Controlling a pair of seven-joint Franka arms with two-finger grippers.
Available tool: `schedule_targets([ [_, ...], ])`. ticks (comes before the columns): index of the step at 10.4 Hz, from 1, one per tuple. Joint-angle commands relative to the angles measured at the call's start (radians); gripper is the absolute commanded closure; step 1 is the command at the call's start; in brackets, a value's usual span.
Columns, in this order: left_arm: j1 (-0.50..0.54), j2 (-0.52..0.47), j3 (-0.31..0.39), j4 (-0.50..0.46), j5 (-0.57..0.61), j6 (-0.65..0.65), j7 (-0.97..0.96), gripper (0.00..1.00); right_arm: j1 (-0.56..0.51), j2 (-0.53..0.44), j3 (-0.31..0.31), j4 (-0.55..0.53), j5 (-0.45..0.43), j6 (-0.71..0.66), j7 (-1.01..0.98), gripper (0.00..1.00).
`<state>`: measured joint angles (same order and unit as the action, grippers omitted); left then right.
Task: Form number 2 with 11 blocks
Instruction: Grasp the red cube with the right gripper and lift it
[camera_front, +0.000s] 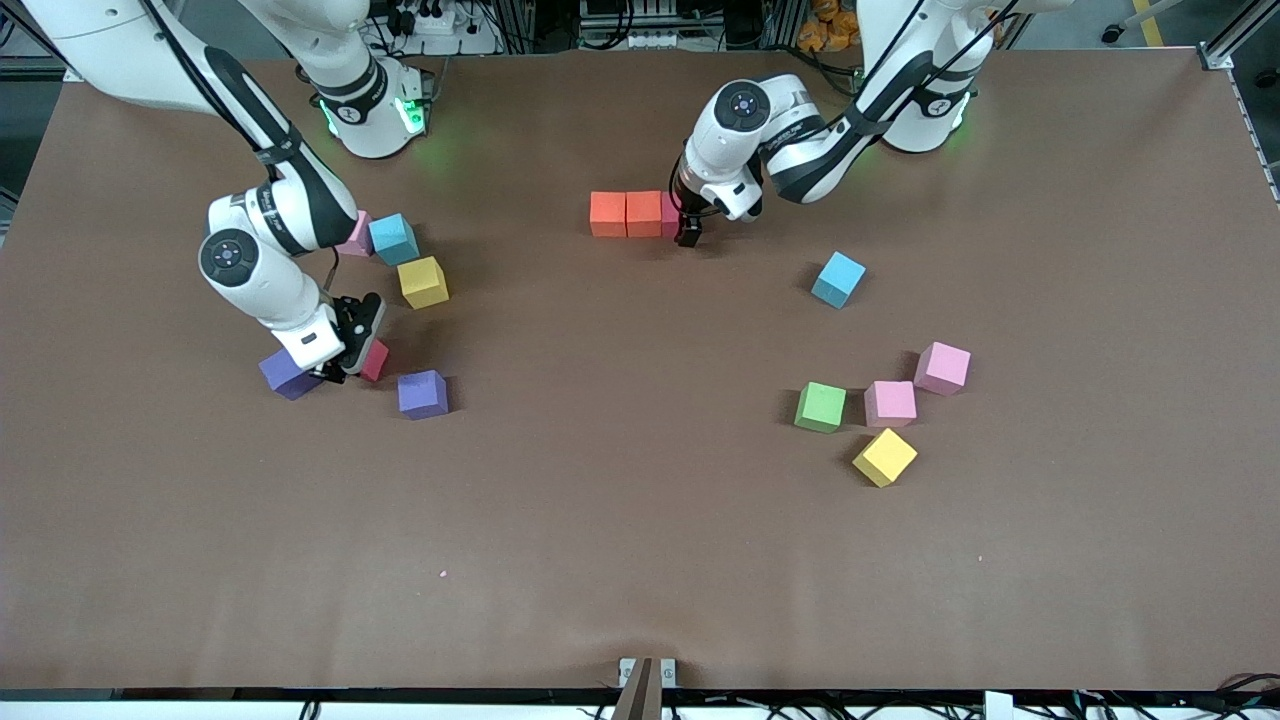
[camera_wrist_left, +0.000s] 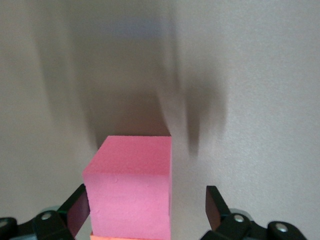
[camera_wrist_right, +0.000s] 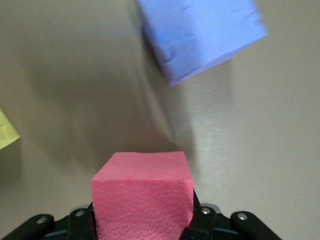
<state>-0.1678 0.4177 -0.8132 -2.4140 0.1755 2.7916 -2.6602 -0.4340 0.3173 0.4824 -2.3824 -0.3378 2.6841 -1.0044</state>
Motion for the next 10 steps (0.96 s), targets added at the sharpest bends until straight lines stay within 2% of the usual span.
schedule_targets([
  [1,0.005,-0.033,-0.004,-0.004,0.027,0.005,-0.027,0.0,-0.022,-0.044,0.086,0.055,-0.009,-0.073,0.012,0.74],
  [2,0.004,-0.048,-0.006,-0.002,0.027,0.005,-0.036,0.0,-0.017,-0.053,0.109,0.104,-0.004,-0.157,0.033,0.76],
  [4,0.004,-0.065,-0.011,-0.002,0.027,0.003,-0.041,0.0,0.041,-0.053,0.137,0.166,0.0,-0.199,0.158,0.76],
  [6,0.004,-0.082,-0.012,0.009,0.027,-0.004,-0.041,0.0,0.14,-0.047,0.14,0.205,0.106,-0.213,0.301,0.75],
  [7,0.004,-0.089,-0.014,0.015,0.027,-0.012,-0.041,0.0,0.194,-0.046,0.139,0.242,0.14,-0.263,0.367,0.75],
  [10,0.005,-0.111,-0.027,0.026,0.027,-0.021,-0.04,0.0,0.28,-0.043,0.14,0.25,0.154,-0.296,0.614,0.75],
])
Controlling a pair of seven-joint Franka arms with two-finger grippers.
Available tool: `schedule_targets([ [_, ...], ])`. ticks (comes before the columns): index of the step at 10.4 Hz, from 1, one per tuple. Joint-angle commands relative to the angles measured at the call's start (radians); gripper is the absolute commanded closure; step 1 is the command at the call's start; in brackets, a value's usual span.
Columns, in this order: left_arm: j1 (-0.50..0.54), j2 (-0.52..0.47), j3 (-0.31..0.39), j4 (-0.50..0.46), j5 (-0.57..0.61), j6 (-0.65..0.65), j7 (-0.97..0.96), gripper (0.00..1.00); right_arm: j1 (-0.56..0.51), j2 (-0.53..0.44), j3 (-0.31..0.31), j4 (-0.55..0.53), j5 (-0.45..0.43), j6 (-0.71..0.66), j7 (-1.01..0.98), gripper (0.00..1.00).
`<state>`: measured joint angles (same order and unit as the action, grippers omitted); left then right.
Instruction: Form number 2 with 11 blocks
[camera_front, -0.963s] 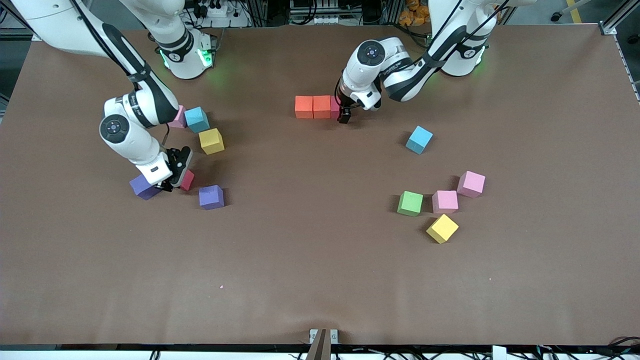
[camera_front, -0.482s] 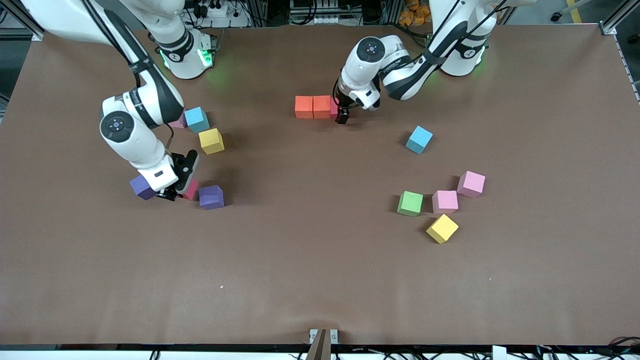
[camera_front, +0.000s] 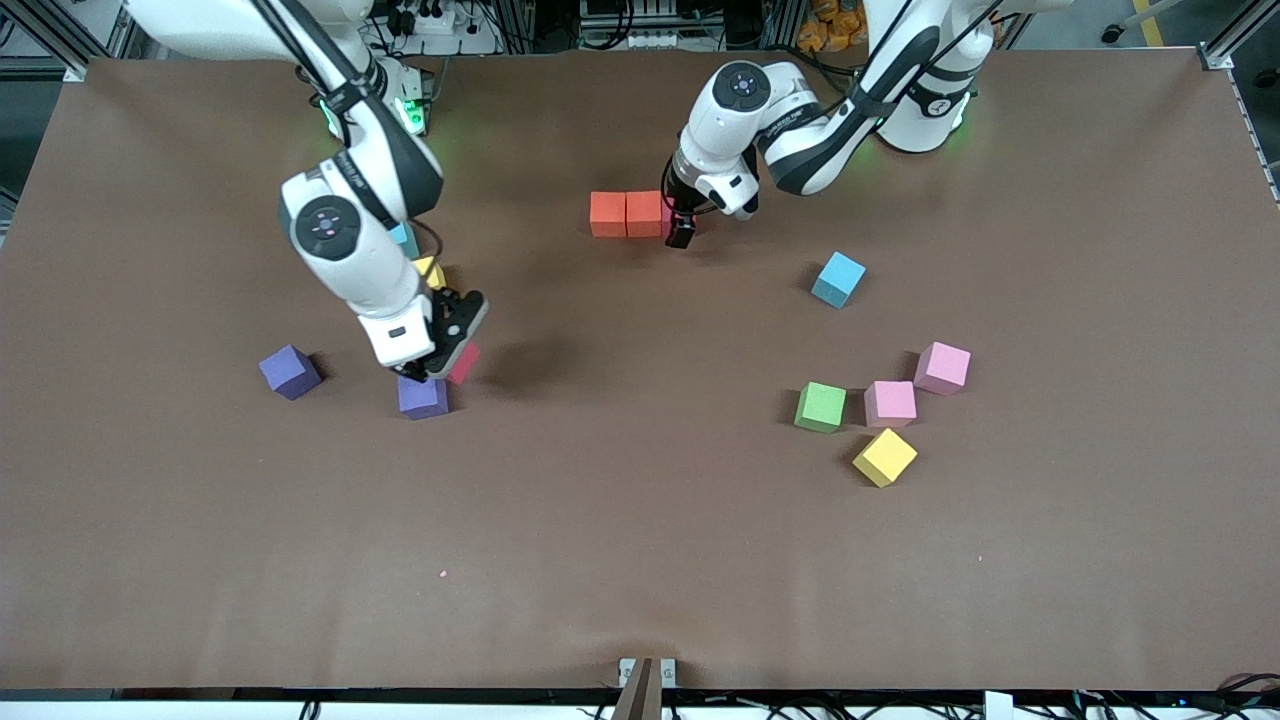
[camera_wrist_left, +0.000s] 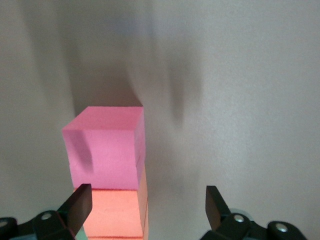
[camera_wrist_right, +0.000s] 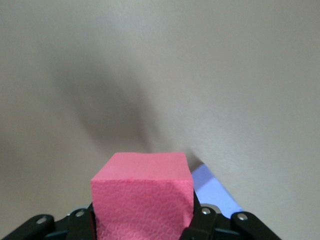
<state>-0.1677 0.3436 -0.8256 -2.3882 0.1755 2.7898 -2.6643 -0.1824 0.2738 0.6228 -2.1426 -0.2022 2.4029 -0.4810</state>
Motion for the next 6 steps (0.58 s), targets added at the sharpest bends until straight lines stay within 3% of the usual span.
schedule_targets([
  [1,0.005,-0.037,-0.015,0.007,0.027,-0.036,-0.032,0.0,0.061,0.001,0.0,0.01,0.021,-0.01,0.161,0.75],
  [3,0.013,-0.038,-0.013,0.043,0.027,-0.093,-0.017,0.0,0.141,0.001,0.0,0.01,0.113,-0.008,0.365,0.75],
  [6,0.082,-0.037,-0.013,0.105,0.027,-0.188,0.094,0.0,0.211,0.011,0.0,0.01,0.136,-0.004,0.605,0.76],
])
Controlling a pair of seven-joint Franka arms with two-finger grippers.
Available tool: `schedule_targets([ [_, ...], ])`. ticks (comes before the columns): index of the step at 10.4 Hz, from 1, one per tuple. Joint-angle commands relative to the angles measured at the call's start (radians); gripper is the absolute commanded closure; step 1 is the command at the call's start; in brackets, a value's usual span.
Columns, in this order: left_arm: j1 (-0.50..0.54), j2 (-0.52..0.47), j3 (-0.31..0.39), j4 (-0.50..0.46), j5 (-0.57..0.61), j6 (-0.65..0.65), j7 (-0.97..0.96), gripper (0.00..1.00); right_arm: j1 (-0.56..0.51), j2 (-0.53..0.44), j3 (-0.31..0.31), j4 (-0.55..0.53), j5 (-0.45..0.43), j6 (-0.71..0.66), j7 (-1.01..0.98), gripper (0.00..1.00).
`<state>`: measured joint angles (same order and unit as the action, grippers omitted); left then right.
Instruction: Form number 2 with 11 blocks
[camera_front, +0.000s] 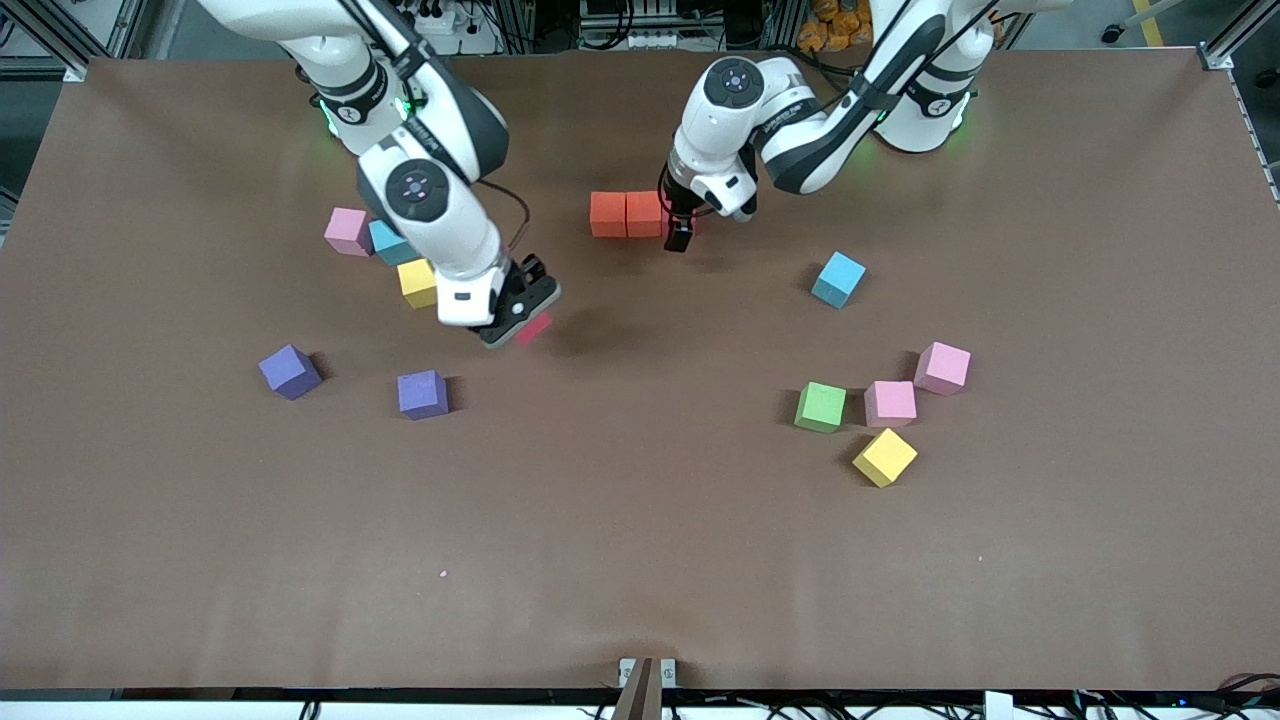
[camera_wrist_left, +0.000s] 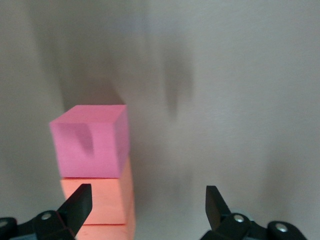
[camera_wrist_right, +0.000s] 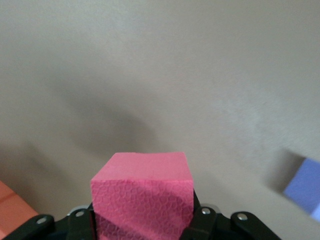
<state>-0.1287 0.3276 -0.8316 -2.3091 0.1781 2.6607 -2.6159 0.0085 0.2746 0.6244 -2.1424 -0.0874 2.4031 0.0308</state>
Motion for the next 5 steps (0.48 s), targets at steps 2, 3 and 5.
schedule_targets([
  [2,0.096,-0.019,-0.006,0.053,0.024,-0.108,0.167,0.0,0.085,0.034,-0.002,0.01,0.021,0.02,0.304,0.76],
  [3,0.127,-0.019,-0.006,0.054,0.024,-0.119,0.23,0.0,0.115,0.046,-0.003,0.012,0.021,0.043,0.407,0.76],
  [5,0.194,-0.019,-0.004,0.065,0.024,-0.145,0.35,0.0,0.183,0.046,-0.006,0.013,0.021,0.071,0.587,0.76],
])
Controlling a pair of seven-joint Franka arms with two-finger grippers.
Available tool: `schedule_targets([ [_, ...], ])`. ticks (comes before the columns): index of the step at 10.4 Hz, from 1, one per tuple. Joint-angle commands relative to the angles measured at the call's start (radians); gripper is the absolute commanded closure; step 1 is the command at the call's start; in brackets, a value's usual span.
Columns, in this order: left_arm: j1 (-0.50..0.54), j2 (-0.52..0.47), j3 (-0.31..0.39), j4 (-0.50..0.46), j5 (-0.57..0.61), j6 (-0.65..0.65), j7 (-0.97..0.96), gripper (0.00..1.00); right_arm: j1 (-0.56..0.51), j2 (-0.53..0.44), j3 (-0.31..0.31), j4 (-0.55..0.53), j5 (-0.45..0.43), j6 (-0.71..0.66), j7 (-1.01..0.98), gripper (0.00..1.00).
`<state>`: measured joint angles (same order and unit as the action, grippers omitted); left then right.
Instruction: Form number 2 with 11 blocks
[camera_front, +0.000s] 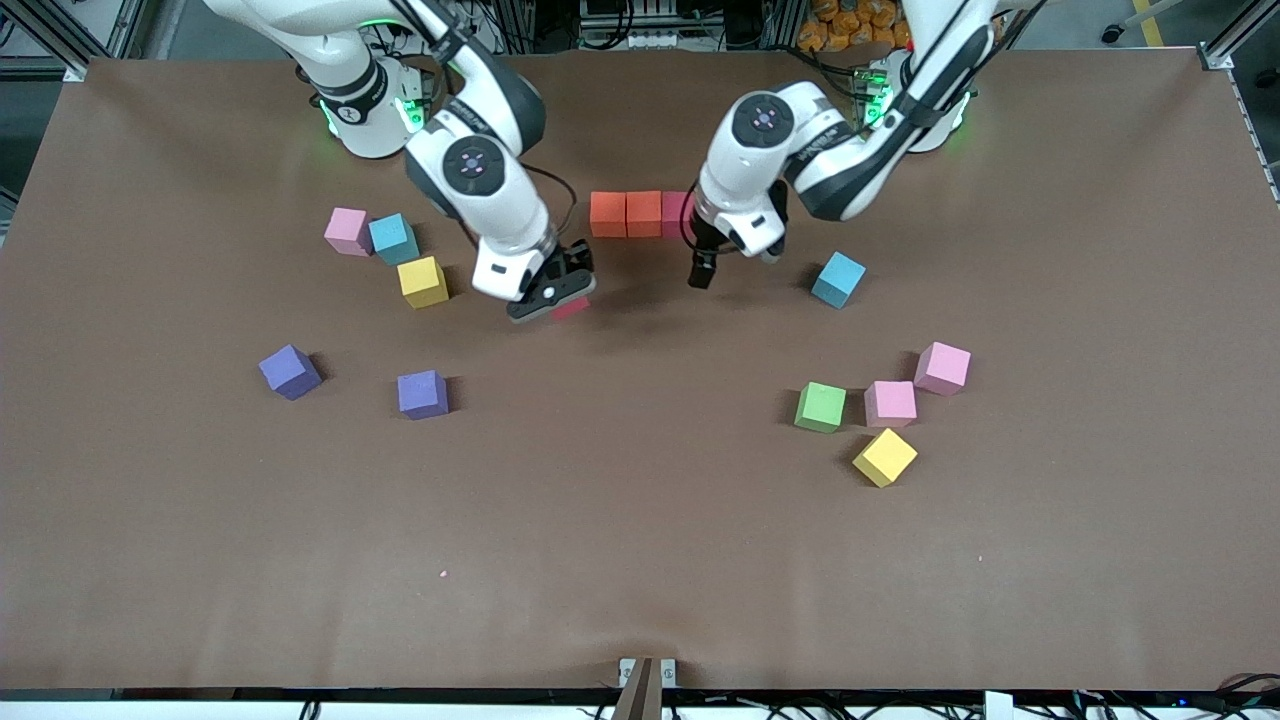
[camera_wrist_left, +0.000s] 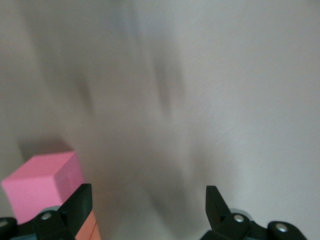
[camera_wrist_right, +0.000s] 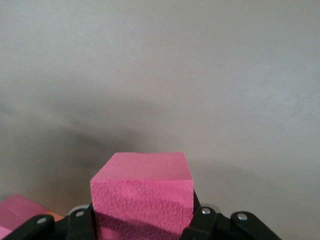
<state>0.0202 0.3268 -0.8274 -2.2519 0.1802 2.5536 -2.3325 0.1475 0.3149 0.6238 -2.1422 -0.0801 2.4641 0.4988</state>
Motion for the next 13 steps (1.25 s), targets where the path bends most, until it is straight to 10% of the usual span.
schedule_targets([
  [1,0.085,-0.017,-0.007,0.023,0.022,-0.068,0.137,0.0,0.067,0.012,-0.006,0.025,0.014,0.01,0.192,0.76],
  [4,0.194,0.003,-0.006,0.132,0.022,-0.2,0.365,0.0,0.212,0.126,-0.051,0.167,-0.006,0.001,0.41,0.76],
  [10,0.248,0.154,0.098,0.452,0.024,-0.418,0.815,0.0,0.735,0.319,-0.442,0.351,0.002,0.016,0.675,0.75],
  [13,0.239,0.25,0.139,0.587,0.098,-0.489,0.92,0.0,0.774,0.319,-0.469,0.351,0.01,0.015,0.681,0.76],
])
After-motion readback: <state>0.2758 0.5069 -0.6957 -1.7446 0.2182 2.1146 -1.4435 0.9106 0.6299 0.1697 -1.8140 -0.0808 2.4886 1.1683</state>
